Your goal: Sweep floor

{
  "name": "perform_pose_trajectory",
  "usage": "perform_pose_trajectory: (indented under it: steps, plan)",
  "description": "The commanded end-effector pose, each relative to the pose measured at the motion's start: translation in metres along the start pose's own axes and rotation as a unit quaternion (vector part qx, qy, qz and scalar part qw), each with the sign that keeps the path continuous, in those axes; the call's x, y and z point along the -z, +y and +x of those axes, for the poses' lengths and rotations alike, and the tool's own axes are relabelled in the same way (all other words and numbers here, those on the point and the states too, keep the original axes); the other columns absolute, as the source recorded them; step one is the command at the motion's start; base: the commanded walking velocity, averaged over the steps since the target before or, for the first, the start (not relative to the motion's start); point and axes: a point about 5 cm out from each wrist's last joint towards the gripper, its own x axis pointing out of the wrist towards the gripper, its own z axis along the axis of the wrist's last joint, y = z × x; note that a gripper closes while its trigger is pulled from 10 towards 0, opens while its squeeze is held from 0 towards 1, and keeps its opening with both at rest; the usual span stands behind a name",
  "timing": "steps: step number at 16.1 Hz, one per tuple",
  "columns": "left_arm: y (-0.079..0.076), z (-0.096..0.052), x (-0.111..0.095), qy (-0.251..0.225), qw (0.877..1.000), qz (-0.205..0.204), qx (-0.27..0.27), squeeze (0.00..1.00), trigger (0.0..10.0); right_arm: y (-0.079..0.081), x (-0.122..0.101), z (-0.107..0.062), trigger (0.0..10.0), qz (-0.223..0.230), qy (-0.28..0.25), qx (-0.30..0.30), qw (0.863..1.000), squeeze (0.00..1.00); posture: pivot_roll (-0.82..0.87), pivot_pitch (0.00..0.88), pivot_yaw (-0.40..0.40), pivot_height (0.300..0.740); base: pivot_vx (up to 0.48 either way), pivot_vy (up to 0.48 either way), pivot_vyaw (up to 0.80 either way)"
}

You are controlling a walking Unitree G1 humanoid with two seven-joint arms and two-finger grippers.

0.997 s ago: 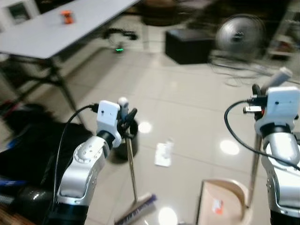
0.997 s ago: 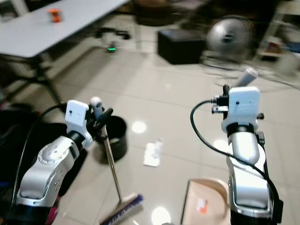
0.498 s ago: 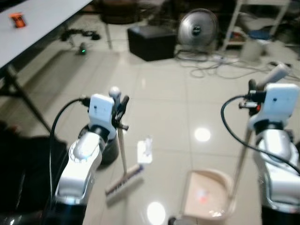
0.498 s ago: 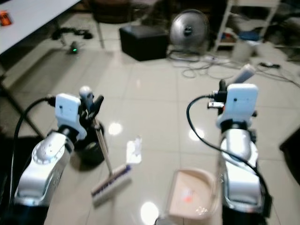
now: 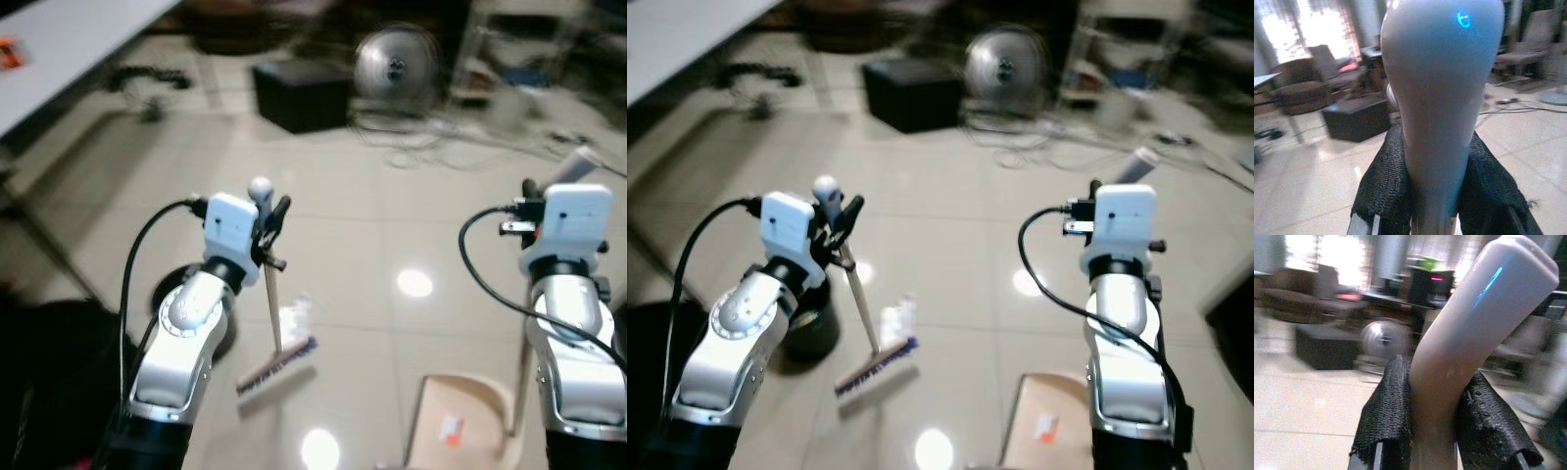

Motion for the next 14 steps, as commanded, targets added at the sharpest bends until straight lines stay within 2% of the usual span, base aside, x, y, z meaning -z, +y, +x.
perform_pose_trajectory:
  steps: [1, 7, 9, 14]
  plan:
    - [0.0033, 0.0025, -0.0042, -0.011, 1.000, 0.018, -0.004, 0.00, 10.0, 0.0075, -0.0131, 0.0003, 10.0, 0.019, -0.033, -0.020, 0.999, 0.00, -0.12, 0.000, 0.038, 0.740, 0.386, 0.000, 0.00]
    - [0.0008, 0.0067, -0.0065, -0.022, 1.000, 0.017, 0.003, 0.00, 10.0, 0.0061, -0.0121, -0.0007, 10.0, 0.017, -0.034, -0.031, 0.999, 0.00, -0.12, 0.000, 0.042, 0.740, 0.386, 0.000, 0.00]
    - [0.0000, 0.0072, -0.0066, -0.022, 1.000, 0.016, 0.004, 0.00, 10.0, 0.0072, -0.0112, -0.0007, 10.0, 0.030, -0.028, -0.034, 0.999, 0.00, -0.12, 0.000, 0.041, 0.740, 0.384, 0.000, 0.00]
    - [-0.0033, 0.0066, -0.0046, -0.020, 1.000, 0.008, 0.008, 0.00, 10.0, 0.0039, -0.0106, -0.0003, 10.0, 0.034, -0.024, -0.028, 0.999, 0.00, -0.13, 0.000, 0.036, 0.740, 0.384, 0.000, -0.77]
